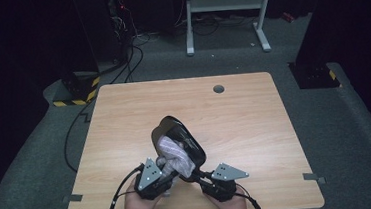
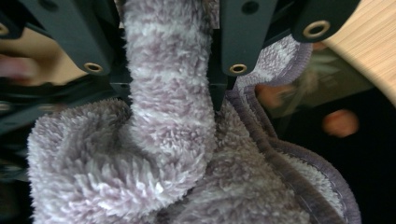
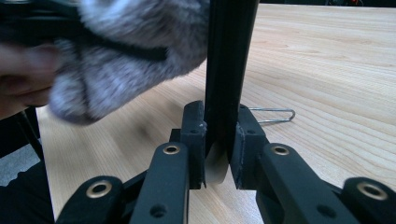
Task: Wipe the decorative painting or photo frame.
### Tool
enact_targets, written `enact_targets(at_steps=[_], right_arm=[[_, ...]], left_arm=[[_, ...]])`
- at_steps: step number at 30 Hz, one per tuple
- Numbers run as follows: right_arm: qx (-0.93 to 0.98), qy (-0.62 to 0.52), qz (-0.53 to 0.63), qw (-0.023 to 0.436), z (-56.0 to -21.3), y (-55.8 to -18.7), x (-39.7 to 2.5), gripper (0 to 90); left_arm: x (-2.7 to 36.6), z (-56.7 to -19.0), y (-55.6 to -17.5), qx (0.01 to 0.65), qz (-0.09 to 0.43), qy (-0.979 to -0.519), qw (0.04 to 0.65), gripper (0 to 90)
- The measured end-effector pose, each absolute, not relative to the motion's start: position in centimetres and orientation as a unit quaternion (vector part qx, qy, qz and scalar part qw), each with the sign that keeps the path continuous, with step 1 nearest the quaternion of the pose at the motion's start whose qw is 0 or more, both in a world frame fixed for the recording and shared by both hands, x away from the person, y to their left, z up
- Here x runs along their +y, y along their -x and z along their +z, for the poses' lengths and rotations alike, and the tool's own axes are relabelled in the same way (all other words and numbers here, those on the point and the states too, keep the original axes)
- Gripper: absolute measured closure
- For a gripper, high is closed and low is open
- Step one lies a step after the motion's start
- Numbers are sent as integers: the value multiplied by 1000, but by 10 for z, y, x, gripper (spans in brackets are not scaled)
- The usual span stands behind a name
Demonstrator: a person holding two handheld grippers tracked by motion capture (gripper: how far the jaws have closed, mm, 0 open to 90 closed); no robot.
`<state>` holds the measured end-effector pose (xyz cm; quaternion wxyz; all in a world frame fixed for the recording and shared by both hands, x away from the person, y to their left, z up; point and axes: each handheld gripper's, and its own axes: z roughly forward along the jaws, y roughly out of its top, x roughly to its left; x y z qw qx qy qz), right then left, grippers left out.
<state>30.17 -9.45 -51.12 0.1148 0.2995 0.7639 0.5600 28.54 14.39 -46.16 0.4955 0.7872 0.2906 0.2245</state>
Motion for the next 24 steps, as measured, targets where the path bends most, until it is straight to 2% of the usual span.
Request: enact_targets(at_steps=[8,12,24], right_arm=[[764,-299,560,116,-511,-301,-94,785],[763,-300,560,116,-511,-302,-94,785],[762,-301,561,117,-511,-303,-94,783]], left_arm=[[149,-468,-291,299,222,-782,499,671],[161,-472,-302,324,221,-771,502,671],[214,-483,-347,427,270,-725,467,670]])
